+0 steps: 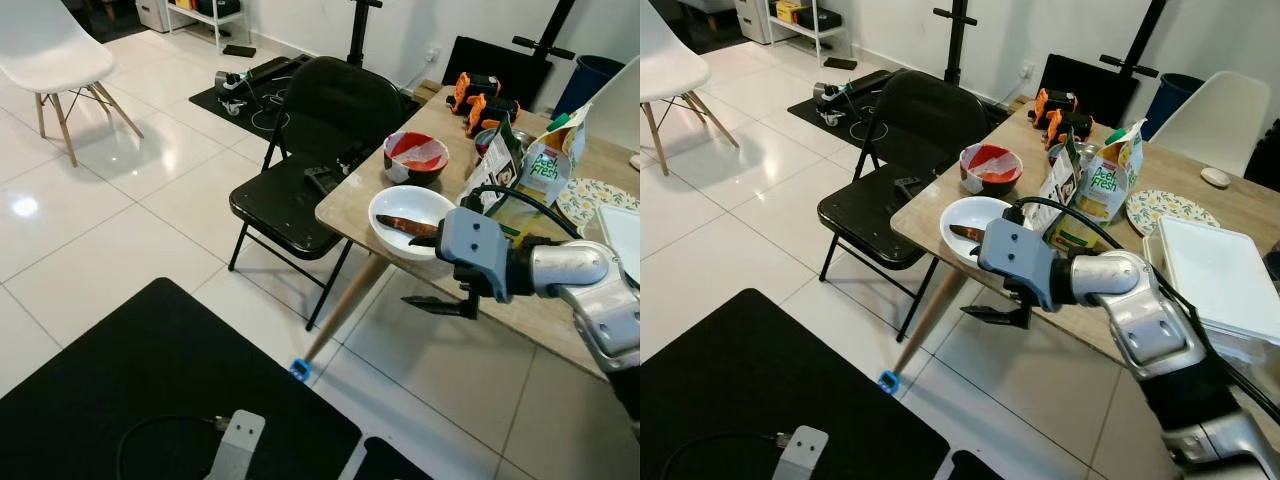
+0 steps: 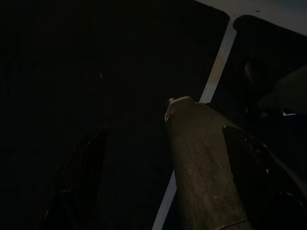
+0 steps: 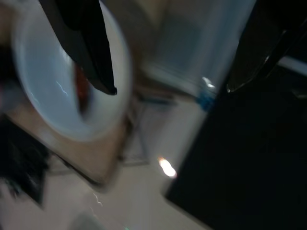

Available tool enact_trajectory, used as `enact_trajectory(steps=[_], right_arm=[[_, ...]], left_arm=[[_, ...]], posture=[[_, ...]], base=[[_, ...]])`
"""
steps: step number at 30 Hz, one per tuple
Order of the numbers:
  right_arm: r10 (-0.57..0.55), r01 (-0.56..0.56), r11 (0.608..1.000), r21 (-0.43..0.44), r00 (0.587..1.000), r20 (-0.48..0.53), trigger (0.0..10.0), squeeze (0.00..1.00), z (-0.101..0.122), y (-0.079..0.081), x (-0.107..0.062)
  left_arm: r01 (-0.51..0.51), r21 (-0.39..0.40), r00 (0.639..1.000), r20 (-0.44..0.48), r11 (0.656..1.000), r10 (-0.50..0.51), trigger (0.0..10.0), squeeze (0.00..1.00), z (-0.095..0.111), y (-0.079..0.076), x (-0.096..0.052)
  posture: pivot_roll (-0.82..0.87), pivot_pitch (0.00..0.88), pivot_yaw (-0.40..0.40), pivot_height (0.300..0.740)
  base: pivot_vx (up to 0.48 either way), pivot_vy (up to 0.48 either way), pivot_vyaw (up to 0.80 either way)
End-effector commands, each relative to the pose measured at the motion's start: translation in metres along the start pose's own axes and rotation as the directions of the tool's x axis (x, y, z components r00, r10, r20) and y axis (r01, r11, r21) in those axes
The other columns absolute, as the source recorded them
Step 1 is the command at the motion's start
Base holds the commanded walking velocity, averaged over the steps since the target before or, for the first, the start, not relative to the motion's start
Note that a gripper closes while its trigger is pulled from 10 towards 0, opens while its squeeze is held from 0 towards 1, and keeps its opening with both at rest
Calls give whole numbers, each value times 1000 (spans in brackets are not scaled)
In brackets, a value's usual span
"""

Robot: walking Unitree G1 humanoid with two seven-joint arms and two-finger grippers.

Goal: Restocking fridge

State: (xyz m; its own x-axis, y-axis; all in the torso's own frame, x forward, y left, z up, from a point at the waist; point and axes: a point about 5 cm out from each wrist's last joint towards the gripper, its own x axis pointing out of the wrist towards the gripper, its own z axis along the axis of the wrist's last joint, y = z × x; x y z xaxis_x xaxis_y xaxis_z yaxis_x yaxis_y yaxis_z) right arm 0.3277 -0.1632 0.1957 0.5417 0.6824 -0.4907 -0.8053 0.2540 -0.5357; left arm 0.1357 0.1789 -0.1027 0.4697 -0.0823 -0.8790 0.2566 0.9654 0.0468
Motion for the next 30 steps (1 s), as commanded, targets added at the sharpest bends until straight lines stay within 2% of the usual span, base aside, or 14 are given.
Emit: enact_trajectory(steps=[1,2,6,7,9,14,17,21,30], right_arm=[[-9,8,1000,-9,999,-38,10000,0,-5,1,10],[-7,7,1000,-8,999,-43,10000,0,-6,1,19],[1,-2,1000,-15,998,-66,10000,0,-9,2,30],[-8,6,1000,-21,995,-96,10000,0,-13,0,38],[-27,23,999,-32,993,-119,10000,0,-16,-4,41],[-48,44,998,-34,990,-130,10000,0,-16,-10,43],[-99,93,995,-44,979,-180,10000,0,-22,-24,40],[-120,110,992,-55,968,-219,10000,0,-27,-31,38],[-75,54,995,-86,964,-256,10000,0,-30,-29,42]], left_arm=[[48,2,997,-68,999,-47,10000,0,-19,-15,-2],[51,4,996,-71,999,-50,10000,0,-20,-16,-2],[55,5,996,-74,999,-54,10000,0,-23,-17,-3],[56,4,995,-77,998,-55,10000,0,-26,-18,-4],[55,3,995,-81,998,-55,10000,0,-29,-17,-5],[52,4,995,-90,999,-52,10000,0,-34,-15,-7],[45,6,993,-108,999,-44,10000,0,-43,-11,-10],[40,9,992,-117,999,-39,10000,0,-49,-8,-12],[41,9,993,-114,999,-40,10000,0,-50,-7,-13]], posture=[[-70,60,-76,740],[-69,73,-79,740],[-64,87,-84,740],[-55,105,-88,740],[-48,118,-91,740],[-41,137,-89,740],[-29,162,-90,740],[-27,174,-90,740],[-24,185,-91,740]], base=[[0,0,0],[0,0,0],[0,0,0],[0,0,0],[0,0,0],[0,0,0],[0,0,0],[0,0,0],[0,0,0]])
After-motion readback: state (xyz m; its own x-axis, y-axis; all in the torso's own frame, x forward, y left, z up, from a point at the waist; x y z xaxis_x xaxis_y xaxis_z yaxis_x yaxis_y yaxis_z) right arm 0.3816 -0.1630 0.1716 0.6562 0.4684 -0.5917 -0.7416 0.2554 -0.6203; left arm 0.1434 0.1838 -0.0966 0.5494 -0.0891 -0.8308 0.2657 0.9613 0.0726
